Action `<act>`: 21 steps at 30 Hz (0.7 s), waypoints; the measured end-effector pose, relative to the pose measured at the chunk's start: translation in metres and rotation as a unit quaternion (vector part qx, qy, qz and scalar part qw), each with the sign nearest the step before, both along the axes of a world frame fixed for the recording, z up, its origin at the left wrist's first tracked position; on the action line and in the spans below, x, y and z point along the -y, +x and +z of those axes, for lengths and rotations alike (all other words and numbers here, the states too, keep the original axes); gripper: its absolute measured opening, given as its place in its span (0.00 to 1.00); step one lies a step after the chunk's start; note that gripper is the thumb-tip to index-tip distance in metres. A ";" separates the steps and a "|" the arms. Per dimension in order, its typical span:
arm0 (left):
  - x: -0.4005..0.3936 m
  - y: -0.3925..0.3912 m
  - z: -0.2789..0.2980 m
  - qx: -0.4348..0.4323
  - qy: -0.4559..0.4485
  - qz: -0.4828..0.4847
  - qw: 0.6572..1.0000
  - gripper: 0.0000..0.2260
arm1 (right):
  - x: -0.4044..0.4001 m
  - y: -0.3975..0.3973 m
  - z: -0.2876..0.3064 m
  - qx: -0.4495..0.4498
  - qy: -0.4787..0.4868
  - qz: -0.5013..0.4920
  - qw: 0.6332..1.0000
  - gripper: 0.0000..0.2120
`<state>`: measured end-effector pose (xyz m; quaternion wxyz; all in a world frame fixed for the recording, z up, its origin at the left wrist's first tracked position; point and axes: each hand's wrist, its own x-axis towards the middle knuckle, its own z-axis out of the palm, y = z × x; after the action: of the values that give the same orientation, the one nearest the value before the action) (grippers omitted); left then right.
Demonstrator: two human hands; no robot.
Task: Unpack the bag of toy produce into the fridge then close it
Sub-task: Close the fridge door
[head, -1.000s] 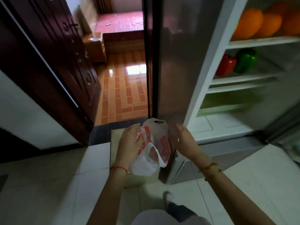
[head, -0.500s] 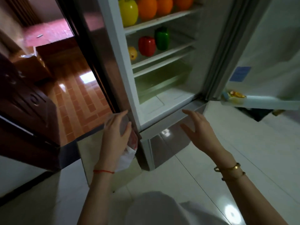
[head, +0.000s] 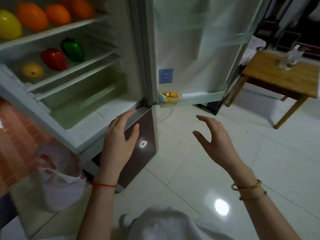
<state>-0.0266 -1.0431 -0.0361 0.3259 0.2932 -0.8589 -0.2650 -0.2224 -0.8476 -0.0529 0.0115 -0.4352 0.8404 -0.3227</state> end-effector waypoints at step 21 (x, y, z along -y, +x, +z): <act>-0.063 -0.327 0.056 -0.081 -0.081 -0.120 0.986 0.19 | -0.056 -0.300 0.042 -0.039 -0.097 -0.105 0.989 0.23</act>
<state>-0.3537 -0.9804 0.0202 0.3830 0.1383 -0.8771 -0.2548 -0.5223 -0.7917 -0.0108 -0.0977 -0.3558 0.8459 -0.3851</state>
